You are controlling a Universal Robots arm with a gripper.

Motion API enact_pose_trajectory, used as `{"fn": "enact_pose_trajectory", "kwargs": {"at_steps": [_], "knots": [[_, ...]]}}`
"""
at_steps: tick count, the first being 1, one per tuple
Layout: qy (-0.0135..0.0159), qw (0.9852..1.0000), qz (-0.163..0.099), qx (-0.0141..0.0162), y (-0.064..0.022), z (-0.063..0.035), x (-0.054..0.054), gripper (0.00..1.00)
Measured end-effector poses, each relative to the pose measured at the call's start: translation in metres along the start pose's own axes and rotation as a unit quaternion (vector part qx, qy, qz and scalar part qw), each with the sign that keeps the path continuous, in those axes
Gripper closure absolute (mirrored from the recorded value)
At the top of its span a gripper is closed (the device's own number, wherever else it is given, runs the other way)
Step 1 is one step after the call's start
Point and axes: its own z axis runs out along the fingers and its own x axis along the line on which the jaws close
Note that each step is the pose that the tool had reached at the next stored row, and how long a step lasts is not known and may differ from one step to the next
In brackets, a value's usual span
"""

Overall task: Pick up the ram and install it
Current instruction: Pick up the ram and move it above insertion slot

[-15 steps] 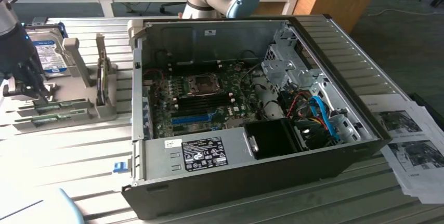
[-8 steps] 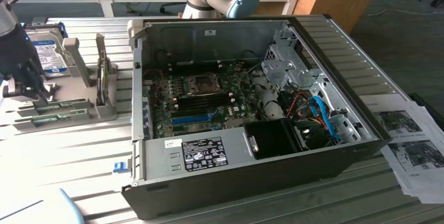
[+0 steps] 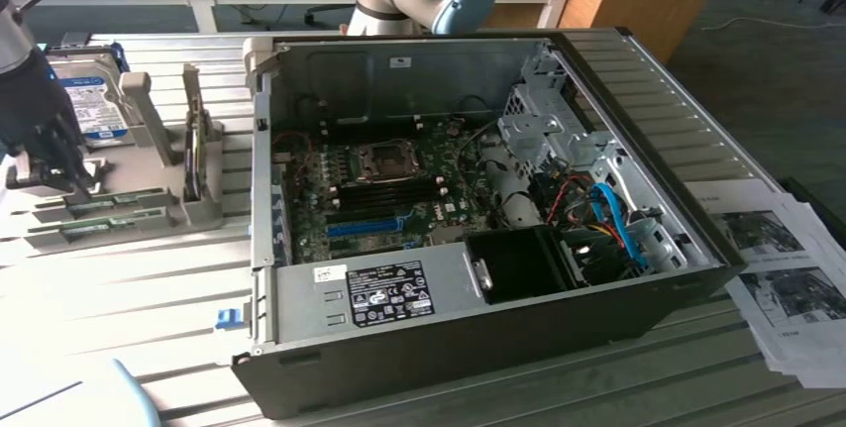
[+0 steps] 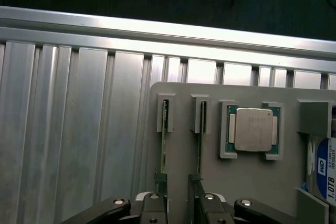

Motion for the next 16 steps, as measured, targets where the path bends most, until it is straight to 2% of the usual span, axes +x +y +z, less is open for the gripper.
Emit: {"fn": "enact_pose_trajectory", "kwargs": {"at_steps": [9,16], "knots": [[0.0,1.0,0.0,0.0,-0.0001,0.0075,0.0005,0.71],[0.0,1.0,0.0,0.0,-0.0001,0.0087,0.0005,0.71]]}}
